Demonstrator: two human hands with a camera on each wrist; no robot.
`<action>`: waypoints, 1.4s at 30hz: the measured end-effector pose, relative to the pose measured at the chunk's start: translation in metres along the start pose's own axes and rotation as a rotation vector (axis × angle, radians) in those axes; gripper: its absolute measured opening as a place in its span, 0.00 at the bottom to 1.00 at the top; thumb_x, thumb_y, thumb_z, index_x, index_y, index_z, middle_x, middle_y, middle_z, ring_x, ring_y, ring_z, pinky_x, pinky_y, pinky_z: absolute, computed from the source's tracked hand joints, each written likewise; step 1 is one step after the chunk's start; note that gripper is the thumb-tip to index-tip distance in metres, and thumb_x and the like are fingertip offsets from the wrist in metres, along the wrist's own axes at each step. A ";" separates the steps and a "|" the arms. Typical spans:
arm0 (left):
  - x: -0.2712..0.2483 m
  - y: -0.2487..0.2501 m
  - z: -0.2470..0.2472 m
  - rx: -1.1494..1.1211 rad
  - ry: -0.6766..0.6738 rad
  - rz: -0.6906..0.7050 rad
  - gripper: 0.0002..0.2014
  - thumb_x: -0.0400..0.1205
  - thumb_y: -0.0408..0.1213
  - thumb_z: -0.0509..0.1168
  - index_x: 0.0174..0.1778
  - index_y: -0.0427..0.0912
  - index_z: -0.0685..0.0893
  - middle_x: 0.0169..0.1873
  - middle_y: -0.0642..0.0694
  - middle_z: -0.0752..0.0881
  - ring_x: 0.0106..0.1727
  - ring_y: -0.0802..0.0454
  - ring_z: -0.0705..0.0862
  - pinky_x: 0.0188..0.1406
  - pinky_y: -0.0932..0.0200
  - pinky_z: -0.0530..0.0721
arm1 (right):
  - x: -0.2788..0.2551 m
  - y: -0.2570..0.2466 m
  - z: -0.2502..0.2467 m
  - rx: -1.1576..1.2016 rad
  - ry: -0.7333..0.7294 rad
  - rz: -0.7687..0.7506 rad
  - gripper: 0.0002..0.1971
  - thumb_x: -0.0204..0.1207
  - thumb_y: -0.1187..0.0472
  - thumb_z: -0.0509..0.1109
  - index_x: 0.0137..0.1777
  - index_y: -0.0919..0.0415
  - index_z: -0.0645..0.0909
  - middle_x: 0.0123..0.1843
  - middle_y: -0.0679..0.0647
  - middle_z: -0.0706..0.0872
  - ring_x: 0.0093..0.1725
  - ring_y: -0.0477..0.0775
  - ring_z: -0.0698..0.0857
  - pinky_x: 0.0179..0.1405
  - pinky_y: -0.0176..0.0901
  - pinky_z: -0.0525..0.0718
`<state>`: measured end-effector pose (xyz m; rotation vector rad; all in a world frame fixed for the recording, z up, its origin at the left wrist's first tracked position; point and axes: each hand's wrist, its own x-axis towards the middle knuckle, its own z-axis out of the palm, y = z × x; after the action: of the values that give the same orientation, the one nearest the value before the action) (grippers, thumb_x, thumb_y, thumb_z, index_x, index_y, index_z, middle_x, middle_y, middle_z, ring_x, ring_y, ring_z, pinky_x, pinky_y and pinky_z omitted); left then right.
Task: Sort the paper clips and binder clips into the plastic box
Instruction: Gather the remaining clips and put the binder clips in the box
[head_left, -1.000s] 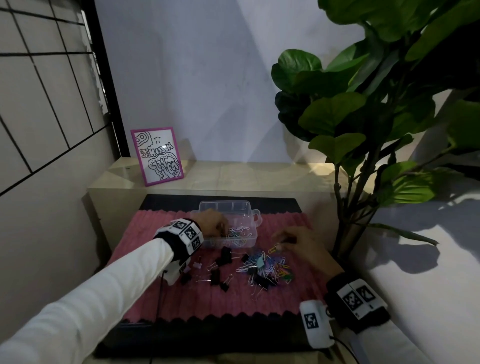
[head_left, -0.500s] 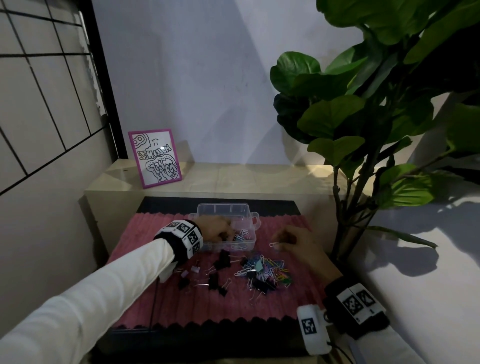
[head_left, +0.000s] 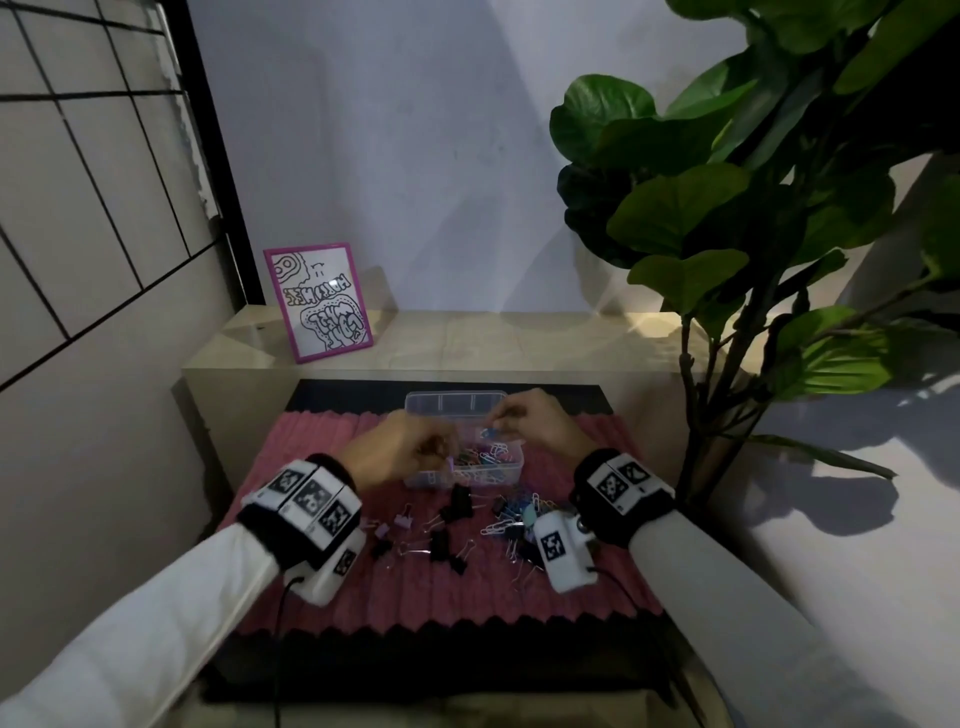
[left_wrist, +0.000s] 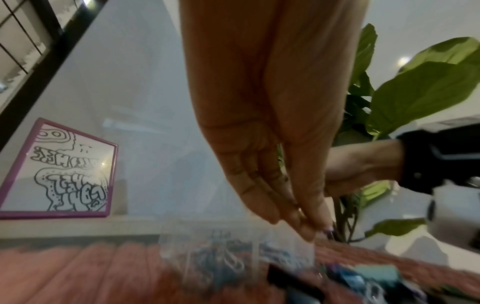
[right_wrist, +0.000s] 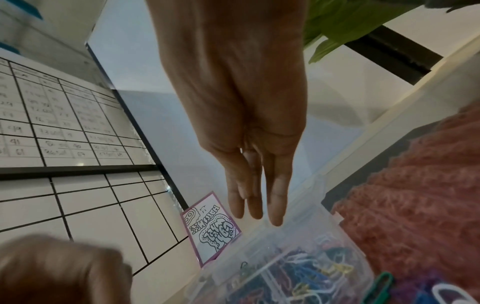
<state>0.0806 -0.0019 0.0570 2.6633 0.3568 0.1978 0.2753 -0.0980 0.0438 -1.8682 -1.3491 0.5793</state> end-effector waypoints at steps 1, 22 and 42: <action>-0.008 0.001 0.005 -0.002 -0.078 -0.013 0.06 0.76 0.33 0.69 0.48 0.41 0.84 0.44 0.48 0.89 0.42 0.61 0.83 0.37 0.82 0.74 | 0.001 -0.002 0.001 -0.049 -0.041 -0.010 0.08 0.75 0.74 0.66 0.48 0.69 0.86 0.49 0.62 0.89 0.46 0.49 0.88 0.47 0.33 0.85; 0.045 0.055 0.073 0.268 -0.338 -0.046 0.14 0.79 0.31 0.60 0.59 0.31 0.76 0.58 0.33 0.81 0.57 0.38 0.81 0.53 0.50 0.79 | -0.085 0.051 -0.005 -0.374 -0.181 0.023 0.07 0.70 0.63 0.74 0.46 0.65 0.82 0.41 0.50 0.78 0.41 0.46 0.75 0.33 0.37 0.65; 0.015 0.006 0.043 -0.232 -0.100 -0.229 0.08 0.79 0.20 0.60 0.47 0.27 0.84 0.45 0.30 0.89 0.25 0.64 0.84 0.27 0.74 0.83 | -0.067 0.037 -0.021 0.039 -0.056 0.019 0.06 0.68 0.71 0.74 0.44 0.72 0.86 0.35 0.56 0.89 0.29 0.39 0.87 0.34 0.29 0.85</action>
<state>0.1044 -0.0204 0.0222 2.3722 0.5652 0.0319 0.2896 -0.1736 0.0232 -1.8476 -1.3477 0.6676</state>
